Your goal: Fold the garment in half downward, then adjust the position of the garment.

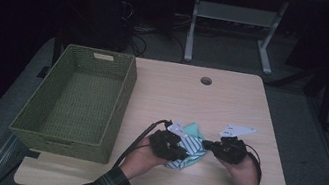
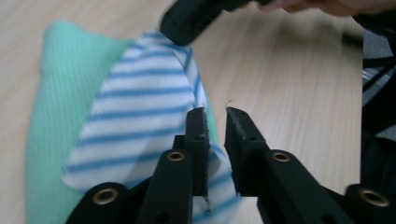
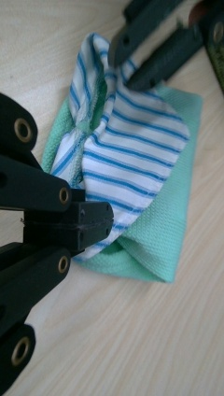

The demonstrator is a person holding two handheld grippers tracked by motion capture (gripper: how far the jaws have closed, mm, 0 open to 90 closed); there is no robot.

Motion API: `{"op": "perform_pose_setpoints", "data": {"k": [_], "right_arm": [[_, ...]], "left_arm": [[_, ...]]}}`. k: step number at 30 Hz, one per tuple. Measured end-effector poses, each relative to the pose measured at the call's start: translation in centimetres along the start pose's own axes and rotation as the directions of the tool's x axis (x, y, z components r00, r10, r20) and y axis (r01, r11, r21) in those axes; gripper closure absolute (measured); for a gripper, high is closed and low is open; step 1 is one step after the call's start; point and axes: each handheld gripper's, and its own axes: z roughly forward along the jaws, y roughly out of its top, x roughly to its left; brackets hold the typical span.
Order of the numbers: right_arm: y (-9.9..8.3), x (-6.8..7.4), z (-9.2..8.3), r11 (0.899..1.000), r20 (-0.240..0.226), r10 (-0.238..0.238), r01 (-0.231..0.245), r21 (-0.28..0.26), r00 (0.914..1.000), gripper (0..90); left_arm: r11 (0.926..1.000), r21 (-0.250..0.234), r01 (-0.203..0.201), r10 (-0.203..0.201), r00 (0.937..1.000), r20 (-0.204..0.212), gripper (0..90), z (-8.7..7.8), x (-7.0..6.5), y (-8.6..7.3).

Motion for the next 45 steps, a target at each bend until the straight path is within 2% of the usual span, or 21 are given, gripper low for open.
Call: {"op": "perform_pose_setpoints", "data": {"k": [3, 6, 7, 10, 11, 12, 13, 14, 15, 16, 20, 21, 24, 26, 30, 36, 39, 40, 41, 45], "right_arm": [[-0.3, -0.2, 0.8, 0.999, 0.008, -0.011, 0.010, 0.030, 0.9999, 89.9], [-0.7, -0.6, 1.4, 0.998, 0.015, 0.010, -0.011, 0.065, 0.9998, 89.9], [-0.8, -0.8, 1.5, 0.997, 0.012, 0.015, -0.016, 0.070, 0.9998, 89.9], [-1.0, -1.0, 1.6, 0.998, 0.002, 0.018, -0.018, 0.068, 0.9998, 89.9], [-1.0, -1.0, 1.6, 0.997, 0.001, 0.025, -0.025, 0.072, 0.9997, 90.0], [-1.0, -1.0, 1.6, 0.997, 0.002, 0.025, -0.025, 0.072, 0.9997, 90.0], [-1.1, -1.0, 1.6, 0.997, 0.001, 0.026, -0.026, 0.072, 0.9997, 89.9], [-1.1, -1.0, 1.6, 0.997, 0.000, 0.026, -0.026, 0.073, 0.9997, 90.0], [-1.1, -0.9, 1.5, 0.997, 0.001, 0.022, -0.022, 0.076, 0.9997, 90.0], [-1.1, -0.9, 1.4, 0.997, -0.003, 0.017, -0.017, 0.081, 0.9998, 90.0], [-1.2, -0.5, 1.2, 0.996, -0.006, 0.021, -0.020, 0.086, 0.9998, 89.9], [-1.2, -0.4, 1.1, 0.996, -0.005, 0.017, -0.016, 0.087, 0.9998, 89.9], [-0.9, -0.3, 0.6, 0.998, -0.007, -0.004, 0.005, 0.061, 1.0000, 89.9], [-0.5, -0.2, 0.3, 0.999, -0.009, -0.001, 0.001, 0.043, 1.0000, 89.9], [0.5, -0.4, 0.1, 1.000, -0.014, -0.013, 0.013, 0.016, 0.9998, 89.9], [2.5, -1.2, 1.0, 1.000, -0.005, -0.028, 0.028, 0.005, 0.9996, 89.9], [3.6, -1.8, 1.8, 0.999, -0.005, -0.036, 0.036, -0.006, 0.9993, 89.9], [3.9, -1.9, 2.0, 0.999, -0.006, -0.032, 0.032, -0.005, 0.9995, 89.9], [4.3, -2.2, 2.4, 1.000, -0.006, -0.029, 0.029, -0.006, 0.9996, 89.9], [5.5, -3.0, 4.0, 0.999, -0.009, -0.037, 0.037, 0.008, 0.9993, 89.9]], "left_arm": [[0.9992, 0.040, 0.007, -0.007, 1.0000, 0.007, 82.7, 0.7, 0.0, -1.2], [0.9961, 0.088, 0.000, 0.001, 0.9999, -0.011, 84.1, 1.3, -0.1, -2.0], [0.9963, 0.085, 0.005, -0.004, 0.9999, -0.016, 84.5, 1.3, 0.0, -2.1], [0.9948, 0.102, -0.012, 0.016, 0.9991, -0.038, 85.1, 1.1, 0.3, -2.2], [0.9952, 0.097, 0.001, 0.003, 0.9991, -0.043, 85.1, 1.2, 0.3, -2.3], [0.9943, 0.106, -0.002, 0.007, 0.9989, -0.047, 85.1, 1.1, 0.5, -2.4], [0.9941, 0.108, -0.007, 0.013, 0.9983, -0.056, 84.9, 1.0, 0.6, -2.4], [0.9921, 0.125, -0.015, 0.027, 0.9950, -0.096, 85.0, 1.0, 0.6, -2.5], [0.9902, 0.137, -0.025, 0.041, 0.9930, -0.111, 85.0, 1.0, 0.9, -2.6], [0.9914, 0.131, -0.011, 0.025, 0.9944, -0.103, 85.0, 0.9, 1.2, -2.6], [0.9915, 0.130, -0.005, 0.020, 0.9933, -0.114, 84.8, 0.6, 1.6, -2.7], [0.9930, 0.118, 0.006, 0.008, 0.9935, -0.114, 84.5, 0.6, 1.6, -2.7], [0.9948, 0.102, 0.007, 0.004, 0.9946, -0.103, 83.6, -0.1, 1.8, -2.4], [0.9967, 0.080, 0.015, -0.006, 0.9947, -0.103, 83.9, -0.7, 2.0, -2.1], [0.9982, 0.045, 0.040, -0.034, 0.9926, -0.116, 89.5, -2.0, 2.6, -1.8], [0.9970, 0.002, 0.077, -0.076, 0.9846, -0.158, 89.7, -3.4, 3.4, -1.8], [0.9967, 0.001, 0.081, -0.080, 0.9850, -0.153, 89.7, -3.5, 3.5, -1.8], [0.9956, -0.017, 0.092, -0.094, 0.9841, -0.151, 89.7, -3.3, 3.3, -1.7], [0.9971, -0.004, 0.075, -0.075, 0.9862, -0.147, 89.7, -3.3, 3.3, -1.7], [0.9976, 0.011, 0.068, -0.066, 0.9885, -0.137, 89.7, -2.6, 3.1, -1.5]]}}
